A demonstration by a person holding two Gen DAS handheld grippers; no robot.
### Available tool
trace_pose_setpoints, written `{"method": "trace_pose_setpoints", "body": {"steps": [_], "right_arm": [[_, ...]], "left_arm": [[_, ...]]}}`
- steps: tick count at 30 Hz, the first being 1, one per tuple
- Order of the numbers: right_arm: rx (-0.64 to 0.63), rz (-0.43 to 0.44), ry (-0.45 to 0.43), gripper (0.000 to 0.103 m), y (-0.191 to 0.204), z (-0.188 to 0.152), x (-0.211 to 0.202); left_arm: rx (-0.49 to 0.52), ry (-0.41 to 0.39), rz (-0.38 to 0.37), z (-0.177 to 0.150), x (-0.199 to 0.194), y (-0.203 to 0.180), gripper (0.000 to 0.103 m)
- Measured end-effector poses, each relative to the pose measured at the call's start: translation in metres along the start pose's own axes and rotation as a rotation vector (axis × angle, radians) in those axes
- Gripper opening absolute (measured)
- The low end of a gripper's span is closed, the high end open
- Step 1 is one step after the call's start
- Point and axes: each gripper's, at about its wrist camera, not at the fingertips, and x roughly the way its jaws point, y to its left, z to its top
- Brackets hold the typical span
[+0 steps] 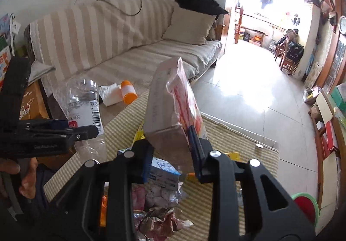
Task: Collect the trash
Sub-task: 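Drop the bottle from the left tool into the red bin while the right tool drops the tissue box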
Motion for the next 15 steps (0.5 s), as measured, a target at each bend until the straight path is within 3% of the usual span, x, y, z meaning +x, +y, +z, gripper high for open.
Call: {"method": "trace_pose_setpoints", "body": {"steps": [6, 15], "right_arm": [[0.162, -0.163, -0.055, 0.03, -0.053, -0.03, -0.053], [0.439, -0.425, -0.048, 0.03, -0.163, -0.097, -0.097]], "left_arm": [[0.129, -0.012, -0.121, 0.004, 0.004, -0.072, 0.057], [0.331, 0.014, -0.335, -0.021, 0.032, -0.232, 0.057]]}}
